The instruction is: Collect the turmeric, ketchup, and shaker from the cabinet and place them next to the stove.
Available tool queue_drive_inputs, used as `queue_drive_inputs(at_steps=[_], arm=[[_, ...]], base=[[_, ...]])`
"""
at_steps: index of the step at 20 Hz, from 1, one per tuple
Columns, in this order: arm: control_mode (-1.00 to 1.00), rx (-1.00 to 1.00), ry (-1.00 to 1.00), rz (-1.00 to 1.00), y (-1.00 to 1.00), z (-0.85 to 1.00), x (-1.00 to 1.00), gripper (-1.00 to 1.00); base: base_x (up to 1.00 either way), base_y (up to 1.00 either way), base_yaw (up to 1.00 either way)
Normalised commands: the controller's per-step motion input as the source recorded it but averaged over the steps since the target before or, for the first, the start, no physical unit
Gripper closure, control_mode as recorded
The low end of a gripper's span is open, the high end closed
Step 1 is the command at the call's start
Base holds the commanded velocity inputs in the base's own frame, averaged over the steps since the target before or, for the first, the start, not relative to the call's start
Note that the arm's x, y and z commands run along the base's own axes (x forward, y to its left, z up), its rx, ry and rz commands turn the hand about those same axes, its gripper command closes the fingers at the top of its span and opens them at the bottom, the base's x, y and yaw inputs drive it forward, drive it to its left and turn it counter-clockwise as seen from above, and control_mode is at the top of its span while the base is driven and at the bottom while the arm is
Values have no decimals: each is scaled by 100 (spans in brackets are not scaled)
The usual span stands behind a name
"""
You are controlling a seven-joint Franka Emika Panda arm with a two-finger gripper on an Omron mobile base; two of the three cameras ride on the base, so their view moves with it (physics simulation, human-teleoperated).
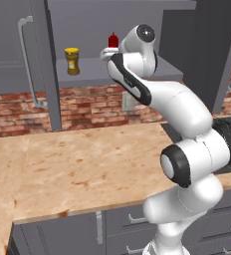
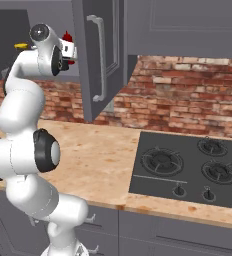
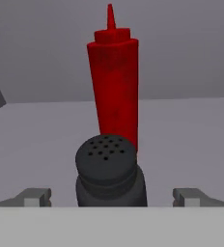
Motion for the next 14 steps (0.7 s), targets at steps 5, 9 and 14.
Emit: queue_drive_inputs(at_steps=[5, 9, 14], arm=[[-100, 0, 6, 0, 1, -8, 14, 100], [-100, 0, 0, 0, 0, -7, 1, 100], [-100, 0, 0, 0, 0, 0, 0, 100]], base=[[0, 0, 0], [0, 0, 0], [0, 0, 0]])
